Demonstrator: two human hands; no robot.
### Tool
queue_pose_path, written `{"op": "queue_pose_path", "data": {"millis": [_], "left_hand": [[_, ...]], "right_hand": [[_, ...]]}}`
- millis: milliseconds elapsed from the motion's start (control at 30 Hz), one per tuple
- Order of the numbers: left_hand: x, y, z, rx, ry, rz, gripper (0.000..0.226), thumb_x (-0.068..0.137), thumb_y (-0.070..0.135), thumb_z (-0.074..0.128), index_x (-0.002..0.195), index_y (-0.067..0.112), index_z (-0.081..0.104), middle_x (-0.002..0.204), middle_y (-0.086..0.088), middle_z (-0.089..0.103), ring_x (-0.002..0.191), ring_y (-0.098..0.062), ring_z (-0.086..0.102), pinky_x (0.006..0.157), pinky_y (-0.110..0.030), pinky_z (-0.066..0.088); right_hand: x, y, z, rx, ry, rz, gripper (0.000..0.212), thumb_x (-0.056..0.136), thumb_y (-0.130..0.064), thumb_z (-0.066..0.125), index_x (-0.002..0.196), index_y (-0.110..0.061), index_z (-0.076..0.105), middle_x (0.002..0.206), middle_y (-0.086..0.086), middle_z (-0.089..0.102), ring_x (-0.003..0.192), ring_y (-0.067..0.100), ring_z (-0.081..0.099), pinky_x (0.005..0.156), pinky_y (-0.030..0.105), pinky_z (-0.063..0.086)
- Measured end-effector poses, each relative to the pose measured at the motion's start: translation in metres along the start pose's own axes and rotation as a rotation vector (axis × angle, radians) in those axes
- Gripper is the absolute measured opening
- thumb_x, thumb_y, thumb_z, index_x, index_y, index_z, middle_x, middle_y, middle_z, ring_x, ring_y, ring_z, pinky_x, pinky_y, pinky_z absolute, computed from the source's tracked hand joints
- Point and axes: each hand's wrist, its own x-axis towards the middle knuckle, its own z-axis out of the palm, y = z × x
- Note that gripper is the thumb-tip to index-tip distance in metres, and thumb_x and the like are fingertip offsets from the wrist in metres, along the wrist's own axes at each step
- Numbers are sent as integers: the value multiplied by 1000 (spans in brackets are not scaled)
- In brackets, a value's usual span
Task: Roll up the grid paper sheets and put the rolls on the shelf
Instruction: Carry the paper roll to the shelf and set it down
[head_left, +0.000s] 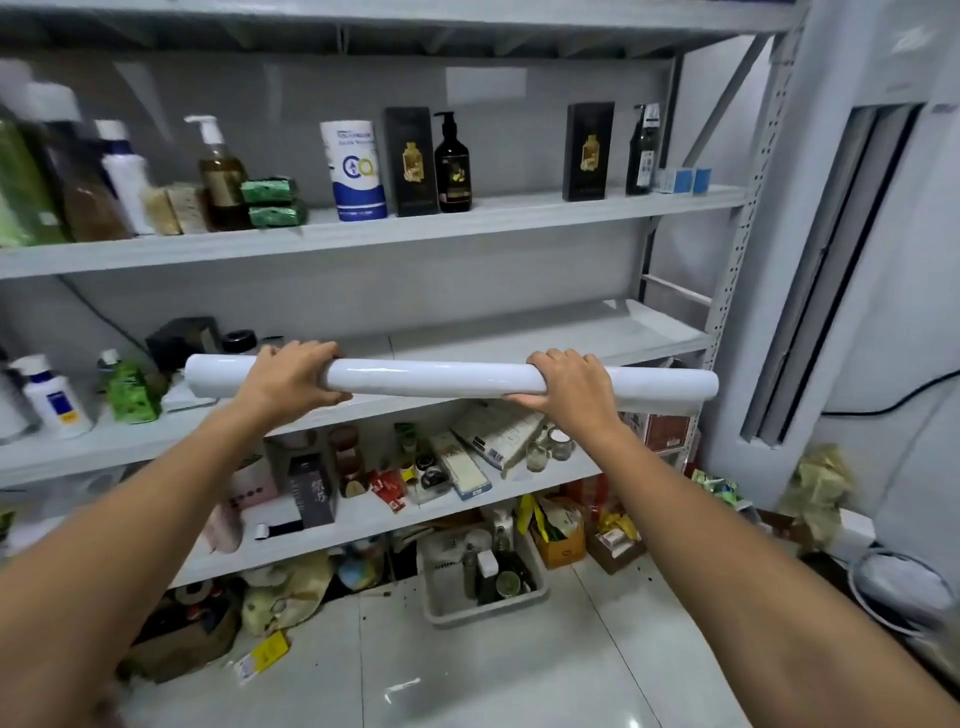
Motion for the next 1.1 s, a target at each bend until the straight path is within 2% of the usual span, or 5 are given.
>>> {"op": "queue_pose_path", "data": {"millis": [267,667,833,1100], "left_hand": [[118,-15,82,-52,-18,40,31,74,41,69,90,23,50,94,1,61,86,-21,50,72,-35,27],[305,-9,199,-106,-21,11,31,75,44,66,93,23,52,94,2,61,86,-21,51,72,-36,29],[364,-3,229,-139,-62,-27,36,75,41,68,103,23,54,97,-2,62,95,-25,52,83,-38,32],[420,20,269,-125,-69,-81,35,73,39,70,100,22,56,95,-1,63,92,-25,55,79,-38,30]], "right_hand": [[75,60,73,-26,-34,42,55,78,-66,52,102,-18,59,94,3,64,84,21,55,71,30,32],[214,181,188,-60,-48,46,58,76,-67,54,104,-17,60,97,3,65,88,24,58,75,33,36],[257,219,225,-39,-50,53,56,75,-65,58,99,-14,60,95,6,64,88,27,57,75,36,37],[296,276,281,3,-70,32,57,72,-63,63,101,-14,65,89,9,67,85,31,60,73,37,39]]}}
